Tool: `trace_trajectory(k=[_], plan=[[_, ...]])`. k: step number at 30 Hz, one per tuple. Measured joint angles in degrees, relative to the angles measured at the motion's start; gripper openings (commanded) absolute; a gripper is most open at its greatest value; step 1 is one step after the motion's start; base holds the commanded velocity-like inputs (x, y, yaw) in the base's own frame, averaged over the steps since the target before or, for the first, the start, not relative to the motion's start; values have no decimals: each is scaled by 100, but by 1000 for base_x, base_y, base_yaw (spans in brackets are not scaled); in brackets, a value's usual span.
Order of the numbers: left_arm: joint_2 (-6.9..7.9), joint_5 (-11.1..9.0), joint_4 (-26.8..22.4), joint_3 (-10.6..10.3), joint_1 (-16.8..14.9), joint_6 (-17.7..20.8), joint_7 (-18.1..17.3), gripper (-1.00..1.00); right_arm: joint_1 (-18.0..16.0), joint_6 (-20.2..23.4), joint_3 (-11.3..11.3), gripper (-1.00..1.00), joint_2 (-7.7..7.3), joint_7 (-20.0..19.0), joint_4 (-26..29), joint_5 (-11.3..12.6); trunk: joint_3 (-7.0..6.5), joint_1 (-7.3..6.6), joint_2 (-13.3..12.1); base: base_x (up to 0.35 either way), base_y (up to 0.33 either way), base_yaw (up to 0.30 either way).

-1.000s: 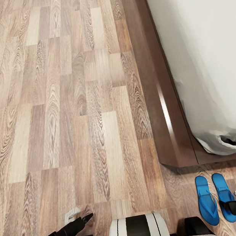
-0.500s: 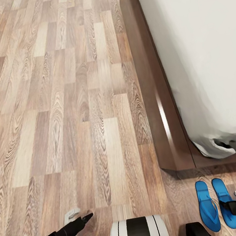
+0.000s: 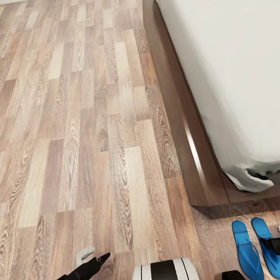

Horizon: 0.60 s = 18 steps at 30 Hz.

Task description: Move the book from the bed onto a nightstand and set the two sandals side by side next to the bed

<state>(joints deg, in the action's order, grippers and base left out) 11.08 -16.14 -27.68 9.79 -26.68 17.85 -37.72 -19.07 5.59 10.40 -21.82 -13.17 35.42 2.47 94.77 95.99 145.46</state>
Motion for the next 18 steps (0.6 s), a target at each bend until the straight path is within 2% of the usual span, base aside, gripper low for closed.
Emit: trace_trajectory(k=[18], plan=[[-25,8,7,-17,-1,-9,24,100,4,18,12,100,-4,-28,8,21,-399,-46,-24,0,0,0]])
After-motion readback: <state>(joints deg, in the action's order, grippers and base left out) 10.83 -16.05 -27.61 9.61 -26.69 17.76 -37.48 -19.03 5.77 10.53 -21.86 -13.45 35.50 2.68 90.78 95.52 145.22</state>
